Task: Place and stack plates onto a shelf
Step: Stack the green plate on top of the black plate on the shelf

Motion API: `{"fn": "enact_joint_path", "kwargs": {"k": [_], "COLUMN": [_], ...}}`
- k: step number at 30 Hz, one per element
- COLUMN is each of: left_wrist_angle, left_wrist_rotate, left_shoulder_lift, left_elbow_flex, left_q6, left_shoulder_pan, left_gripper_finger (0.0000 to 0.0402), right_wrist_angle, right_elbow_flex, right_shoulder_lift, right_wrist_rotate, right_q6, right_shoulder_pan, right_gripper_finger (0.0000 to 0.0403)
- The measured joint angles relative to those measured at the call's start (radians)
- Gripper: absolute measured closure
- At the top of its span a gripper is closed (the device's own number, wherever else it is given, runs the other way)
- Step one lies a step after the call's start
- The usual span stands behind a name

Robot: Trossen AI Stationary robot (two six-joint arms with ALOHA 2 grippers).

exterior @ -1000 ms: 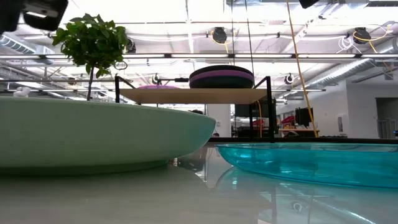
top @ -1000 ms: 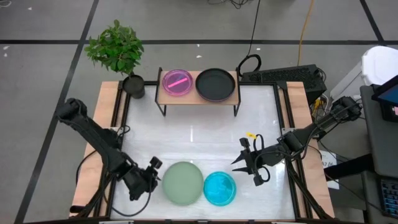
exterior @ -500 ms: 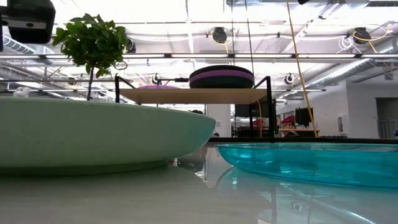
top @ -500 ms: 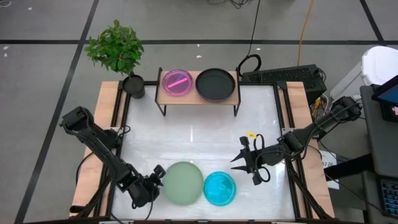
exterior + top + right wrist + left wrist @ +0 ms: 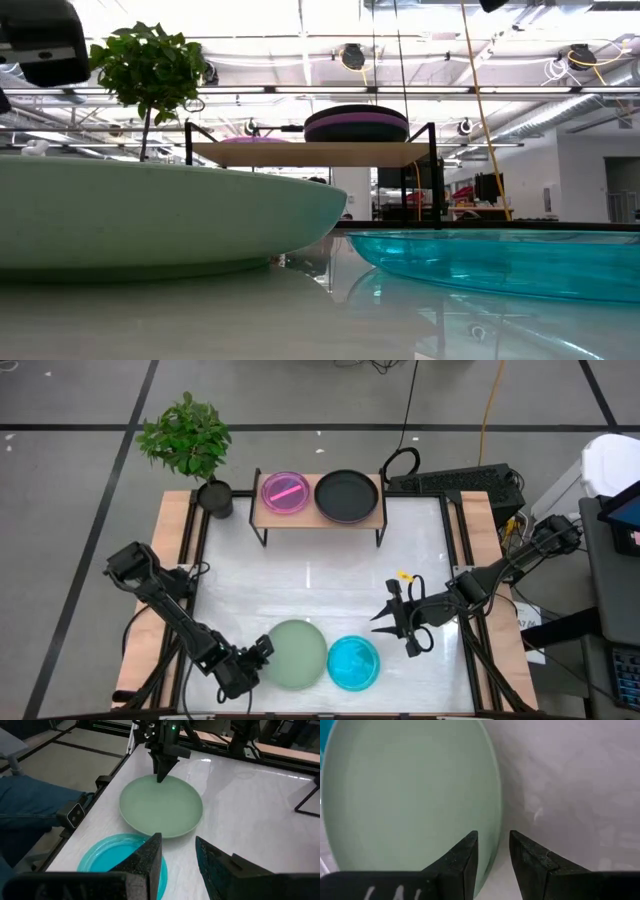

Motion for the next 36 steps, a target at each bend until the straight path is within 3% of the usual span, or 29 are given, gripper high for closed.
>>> {"fn": "enact_joint_path", "kwargs": {"k": [6,14,28,36], "left_wrist_angle": [0.002,0.01,-0.006,-0.011], "left_wrist_rotate": [-0.001,-0.041,-0.137,-0.151], "left_shoulder_lift": [0.033,0.041,-0.009,-0.049], "left_elbow_flex": [0.001,0.004,0.0,0.0], "left_q6": [0.027,0.027,0.132,0.234], "left_shoulder_pan": [0.0,0.005,0.064,0.118], "left_gripper_finger": [0.0297,0.0388,0.0388,0.0388], "right_wrist_angle": [-0.003,-0.002,0.134,0.238], "right_elbow_flex": [0.0,0.0,0.0,0.0], "right_shoulder_lift": [0.0,0.0,0.141,0.281], "right_wrist_rotate": [0.0,0.001,0.023,-0.117], "right_q6": [0.016,0.035,-0.014,-0.003], "right_shoulder_pan": [0.0,0.0,-0.026,-0.093], "right_gripper_finger": [0.0298,0.0298,0.0298,0.0298]}}
